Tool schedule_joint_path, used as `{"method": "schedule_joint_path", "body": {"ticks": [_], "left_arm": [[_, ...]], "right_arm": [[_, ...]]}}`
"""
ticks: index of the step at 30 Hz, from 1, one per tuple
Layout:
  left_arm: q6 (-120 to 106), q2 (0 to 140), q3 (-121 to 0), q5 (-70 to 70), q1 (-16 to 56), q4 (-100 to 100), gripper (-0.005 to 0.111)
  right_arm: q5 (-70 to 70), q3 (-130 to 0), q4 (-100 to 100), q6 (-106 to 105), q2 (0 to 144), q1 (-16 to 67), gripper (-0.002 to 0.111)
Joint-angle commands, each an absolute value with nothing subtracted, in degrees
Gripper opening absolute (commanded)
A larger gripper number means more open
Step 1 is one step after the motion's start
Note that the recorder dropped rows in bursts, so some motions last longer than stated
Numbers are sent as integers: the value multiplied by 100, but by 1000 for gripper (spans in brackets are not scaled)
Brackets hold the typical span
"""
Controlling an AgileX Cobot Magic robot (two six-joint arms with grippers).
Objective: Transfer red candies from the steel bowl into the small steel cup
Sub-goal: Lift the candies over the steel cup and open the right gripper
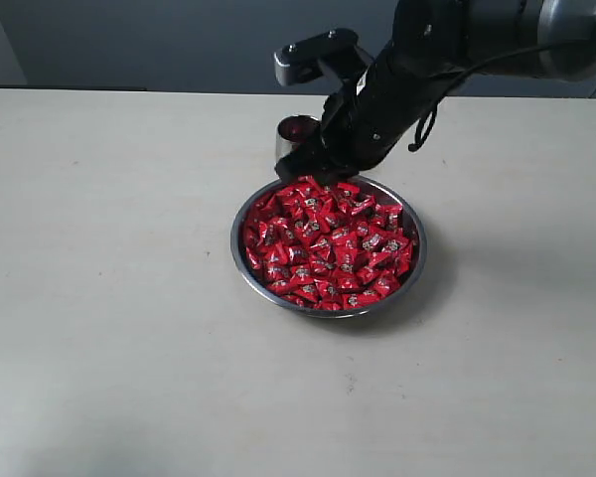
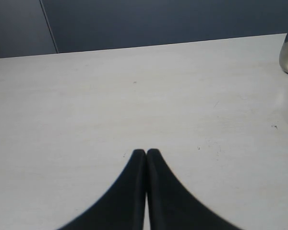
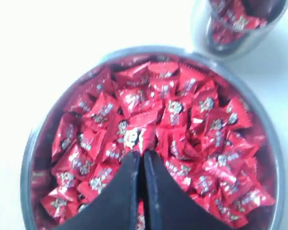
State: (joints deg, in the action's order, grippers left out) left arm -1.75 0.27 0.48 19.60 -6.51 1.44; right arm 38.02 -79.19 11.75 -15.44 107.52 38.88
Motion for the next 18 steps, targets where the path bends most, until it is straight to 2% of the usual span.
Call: {"method": "schedule_joint_path", "body": {"ticks": [1,11,18], "left_arm": [[-168,0,0,1921,-620,155,0],[-168,0,0,1921,-620,155,0],[-168,0,0,1933,-620,155,0]], "right_arm": [[3350,-8249,1072,-1596,10922,3787,0],[3509,-10239,1114,-1379,12475,3377,0],[3547,-10799,1191,-1329,13188,3202,0]]}}
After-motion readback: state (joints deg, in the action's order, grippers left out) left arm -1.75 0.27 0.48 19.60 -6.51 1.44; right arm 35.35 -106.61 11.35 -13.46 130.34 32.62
